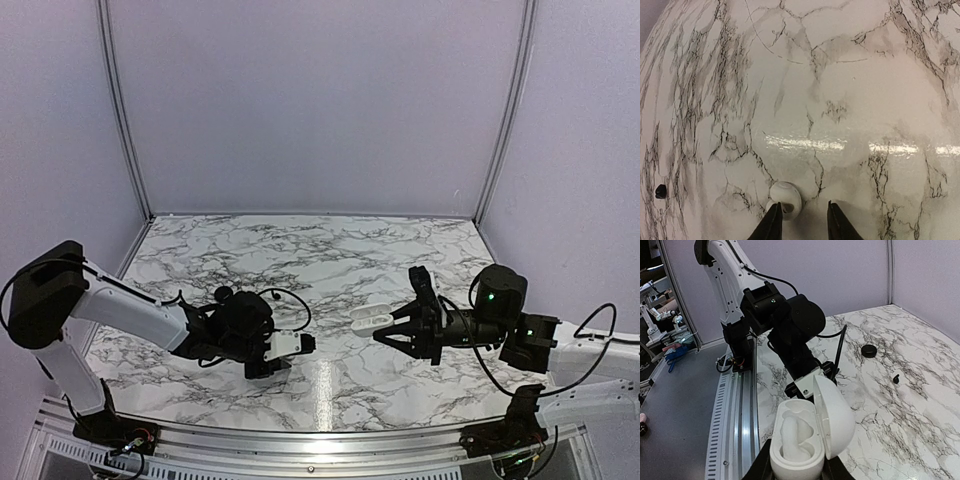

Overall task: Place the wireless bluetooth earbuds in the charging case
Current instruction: Pick up the left earbud from the center of the board.

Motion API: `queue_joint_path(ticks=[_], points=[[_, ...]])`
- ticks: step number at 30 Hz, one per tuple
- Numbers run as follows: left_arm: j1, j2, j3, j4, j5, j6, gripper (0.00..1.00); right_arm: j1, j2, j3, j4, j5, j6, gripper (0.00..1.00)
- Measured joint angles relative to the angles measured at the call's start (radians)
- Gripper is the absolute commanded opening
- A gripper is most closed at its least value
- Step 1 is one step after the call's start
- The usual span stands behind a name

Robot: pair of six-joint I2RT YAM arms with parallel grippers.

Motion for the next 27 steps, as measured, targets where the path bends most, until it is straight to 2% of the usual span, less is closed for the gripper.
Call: queue_joint_path(ticks=[8,22,27], points=[[0.013,0.03,0.039,0.002,-0.003,0.012,0.32,0.0,0.0,0.0,-0.001,0.0,0.0,0.0],[0.032,0.031,0.061,-0.006,-0.008,0.031,0.0,0.0,0.0,0.0,0.0,0.001,-0.002,0.0],[0.026,-0.07,0.06,-0.052,-0.007,0.01,0.0,0.0,0.0,0.0,0.002,-0.001,-0.005,0.0]])
